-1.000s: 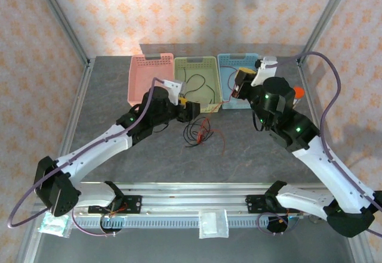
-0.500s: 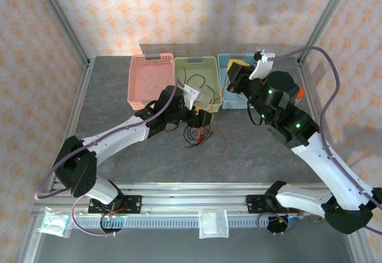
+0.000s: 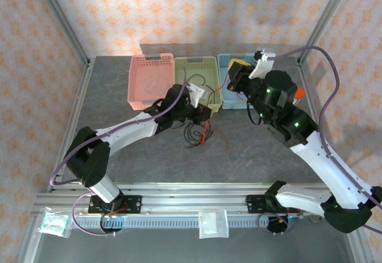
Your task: Untangle the cables
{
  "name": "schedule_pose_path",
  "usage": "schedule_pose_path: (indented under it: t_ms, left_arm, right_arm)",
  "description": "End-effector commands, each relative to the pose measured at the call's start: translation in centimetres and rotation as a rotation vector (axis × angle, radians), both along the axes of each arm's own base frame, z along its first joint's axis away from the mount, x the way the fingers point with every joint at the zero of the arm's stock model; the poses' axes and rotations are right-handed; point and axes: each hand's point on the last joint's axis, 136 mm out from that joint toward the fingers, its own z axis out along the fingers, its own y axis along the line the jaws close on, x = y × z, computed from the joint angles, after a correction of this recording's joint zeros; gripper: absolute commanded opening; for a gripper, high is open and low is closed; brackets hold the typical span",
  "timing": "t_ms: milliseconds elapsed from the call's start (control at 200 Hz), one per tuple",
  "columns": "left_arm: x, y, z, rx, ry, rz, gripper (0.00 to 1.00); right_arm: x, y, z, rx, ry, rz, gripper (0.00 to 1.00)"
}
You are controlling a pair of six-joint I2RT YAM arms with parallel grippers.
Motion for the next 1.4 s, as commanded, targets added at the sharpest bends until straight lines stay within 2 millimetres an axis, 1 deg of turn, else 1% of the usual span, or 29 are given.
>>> schedule_pose_path:
  t_ms: [0,10,35,140,225,260,365,426,471,506,546,616,661,751,846,921,1006,1141,1247,1347,1392]
  left_arm:
    - [0.9,0.3,4.3,-0.068,-0.083,0.035,0.00]
    - [0.9,0.3,4.5,-0.070,-0.085,0.037,0.00]
    - [0.9,0.5,4.7,-0.075,-0.086,0.046,0.00]
    - [1.3,1.5,5.9,-0.112,-0.080,0.093,0.00]
    - [1.8,2.4,6.7,-0.154,-0.058,0.133,0.00]
    - [2.0,2.7,7.1,-0.172,-0.052,0.148,0.00]
    - [2.3,3.3,8.0,-0.199,-0.036,0.180,0.00]
    - [2.5,3.6,8.5,-0.209,-0.026,0.201,0.00]
    - [2.6,3.7,8.7,-0.208,-0.014,0.211,0.00]
    - [2.6,3.6,8.9,-0.212,-0.009,0.213,0.00]
    - [2.5,3.6,9.3,-0.224,-0.002,0.216,0.00]
    - [2.5,3.6,9.6,-0.232,0.014,0.220,0.00]
    - [2.5,3.6,9.8,-0.236,0.019,0.222,0.00]
    - [2.4,3.8,10.2,-0.234,0.026,0.235,0.00]
    - [2.5,4.0,11.0,-0.232,0.022,0.244,0.00]
    - [2.6,3.9,11.7,-0.226,0.021,0.245,0.00]
    - [2.8,3.8,12.4,-0.223,0.018,0.242,0.00]
    - [2.9,3.7,13.0,-0.218,0.013,0.236,0.00]
    - [2.8,3.7,13.3,-0.225,0.011,0.235,0.00]
    - [2.8,3.6,13.5,-0.233,0.012,0.229,0.00]
    - [2.8,3.6,13.5,-0.231,0.011,0.231,0.00]
  right_arm:
    - [0.2,-2.6,0.2,0.011,0.012,-0.138,0.00]
    - [0.2,-2.7,0.1,0.010,0.015,-0.144,0.01]
    - [0.3,-3.2,-0.3,0.007,0.022,-0.172,0.05]
    - [0.2,-5.4,-1.3,0.012,0.037,-0.285,0.36]
    - [-0.3,-7.2,-2.0,0.024,0.037,-0.360,0.53]
    - [-0.5,-7.7,-2.4,0.022,0.037,-0.381,0.57]
    - [-1.1,-9.1,-3.8,0.003,0.043,-0.430,0.65]
    - [-1.5,-9.6,-5.0,-0.008,0.050,-0.446,0.72]
    - [-1.7,-9.7,-5.8,-0.016,0.050,-0.437,0.74]
    - [-1.8,-9.3,-6.3,-0.021,0.051,-0.406,0.76]
    - [-2.0,-8.2,-6.9,-0.031,0.053,-0.334,0.76]
    - [-2.8,-5.1,-8.0,-0.062,0.041,-0.134,0.75]
    - [-3.2,-3.5,-8.6,-0.066,0.036,-0.041,0.73]
    - [-4.3,0.4,-10.5,-0.108,0.045,0.182,0.70]
    - [-4.4,3.3,-12.8,-0.157,0.094,0.320,0.64]
    - [-4.2,5.2,-14.3,-0.180,0.129,0.399,0.63]
    - [-3.5,6.5,-15.4,-0.198,0.152,0.430,0.62]
    - [-1.7,7.7,-15.9,-0.198,0.163,0.417,0.59]
    - [-0.3,8.0,-16.7,-0.213,0.180,0.381,0.50]
    - [0.5,8.3,-17.1,-0.216,0.181,0.360,0.36]
    - [0.6,8.3,-16.9,-0.212,0.176,0.357,0.30]
